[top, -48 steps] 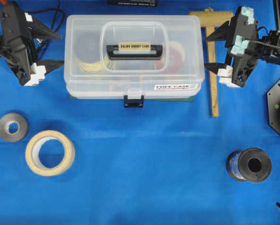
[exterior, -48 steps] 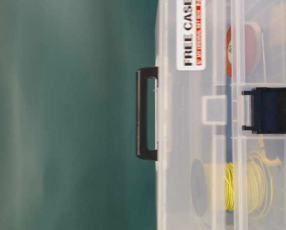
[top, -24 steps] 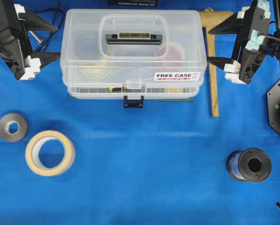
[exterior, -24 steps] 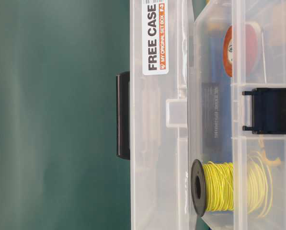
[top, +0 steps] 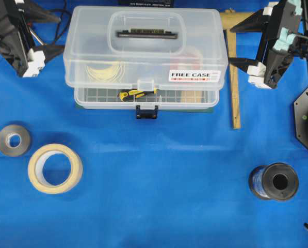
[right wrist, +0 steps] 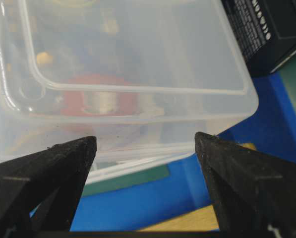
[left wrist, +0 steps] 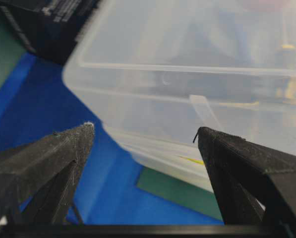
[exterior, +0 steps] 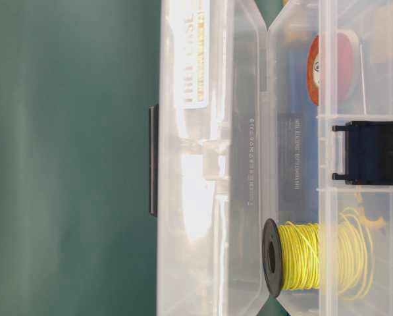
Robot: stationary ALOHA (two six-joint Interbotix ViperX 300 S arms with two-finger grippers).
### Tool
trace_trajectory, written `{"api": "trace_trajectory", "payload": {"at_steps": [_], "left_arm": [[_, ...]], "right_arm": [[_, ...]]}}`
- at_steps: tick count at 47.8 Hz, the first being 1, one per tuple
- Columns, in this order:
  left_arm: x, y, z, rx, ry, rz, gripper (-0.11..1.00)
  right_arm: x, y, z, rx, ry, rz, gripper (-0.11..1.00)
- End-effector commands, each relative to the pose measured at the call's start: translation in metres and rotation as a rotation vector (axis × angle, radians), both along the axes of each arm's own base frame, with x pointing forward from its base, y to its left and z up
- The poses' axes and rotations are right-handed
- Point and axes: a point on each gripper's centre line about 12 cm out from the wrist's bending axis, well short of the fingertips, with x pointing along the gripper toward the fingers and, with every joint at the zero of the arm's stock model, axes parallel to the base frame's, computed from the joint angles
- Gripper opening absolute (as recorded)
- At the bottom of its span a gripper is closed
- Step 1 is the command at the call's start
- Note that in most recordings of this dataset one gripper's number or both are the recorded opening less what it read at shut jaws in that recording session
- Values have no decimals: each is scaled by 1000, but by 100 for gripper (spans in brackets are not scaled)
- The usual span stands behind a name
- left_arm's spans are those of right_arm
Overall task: Open the tool box with both arms.
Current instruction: 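Swing the lid up and back with both grippers, hinging it open, then push the lid fully back past vertical with both grippers and release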
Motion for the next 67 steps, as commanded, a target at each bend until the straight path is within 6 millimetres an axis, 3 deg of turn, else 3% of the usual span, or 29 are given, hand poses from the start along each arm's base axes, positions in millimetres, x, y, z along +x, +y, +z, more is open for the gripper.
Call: {"api": "trace_trajectory", "payload": {"at_steps": [1, 18, 67], "left_arm": [[13, 7, 32, 34, -91, 8, 91], [13, 26, 46, 54, -112, 63, 91], [20, 85, 45, 100, -49, 184, 91]], "right_arm": [[12, -3, 38, -29, -112, 1, 83], [7, -24, 44, -47, -143, -82, 83], [7, -97, 43, -86, -165, -292, 83]]}}
